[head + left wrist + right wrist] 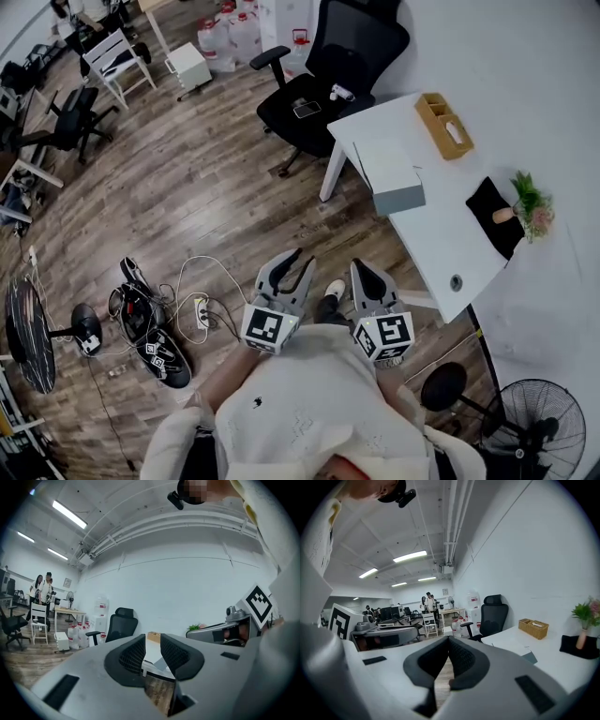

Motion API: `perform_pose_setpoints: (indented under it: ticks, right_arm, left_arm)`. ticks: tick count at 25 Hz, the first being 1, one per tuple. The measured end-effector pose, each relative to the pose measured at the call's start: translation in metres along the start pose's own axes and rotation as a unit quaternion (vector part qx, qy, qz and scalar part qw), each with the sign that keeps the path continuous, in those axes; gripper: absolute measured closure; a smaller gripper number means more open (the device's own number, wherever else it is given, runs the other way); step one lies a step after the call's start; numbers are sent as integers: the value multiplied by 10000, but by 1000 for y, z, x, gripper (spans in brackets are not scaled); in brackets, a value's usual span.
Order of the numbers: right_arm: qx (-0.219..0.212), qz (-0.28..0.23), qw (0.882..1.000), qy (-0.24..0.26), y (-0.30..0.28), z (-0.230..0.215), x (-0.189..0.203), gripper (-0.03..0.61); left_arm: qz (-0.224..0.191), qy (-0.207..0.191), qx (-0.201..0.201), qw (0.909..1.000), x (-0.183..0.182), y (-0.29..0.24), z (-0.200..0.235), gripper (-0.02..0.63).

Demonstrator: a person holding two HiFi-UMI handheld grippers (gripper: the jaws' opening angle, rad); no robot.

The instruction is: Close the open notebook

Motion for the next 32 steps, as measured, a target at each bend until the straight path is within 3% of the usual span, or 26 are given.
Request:
perform_pose_setpoints:
  ticks: [20, 32]
  right_arm:
    - [-575, -117, 9982, 153, -24, -109, -33, 578]
    - [-318, -236, 9992, -108, -8, -160, -28, 578]
  left_arm:
    - [-88, -9, -691, 9976, -37, -82, -32, 512]
    - [-34, -231, -304, 9993, -54, -133, -63, 511]
Point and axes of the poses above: the fingertips, and each gripper's own axes: y backward along the fingers, z to its left, x out of its underside, the point moved 9 cm from there along y, backward along the fingers, and after that the axes turned 13 degrees about z, right-handed, at the moved point
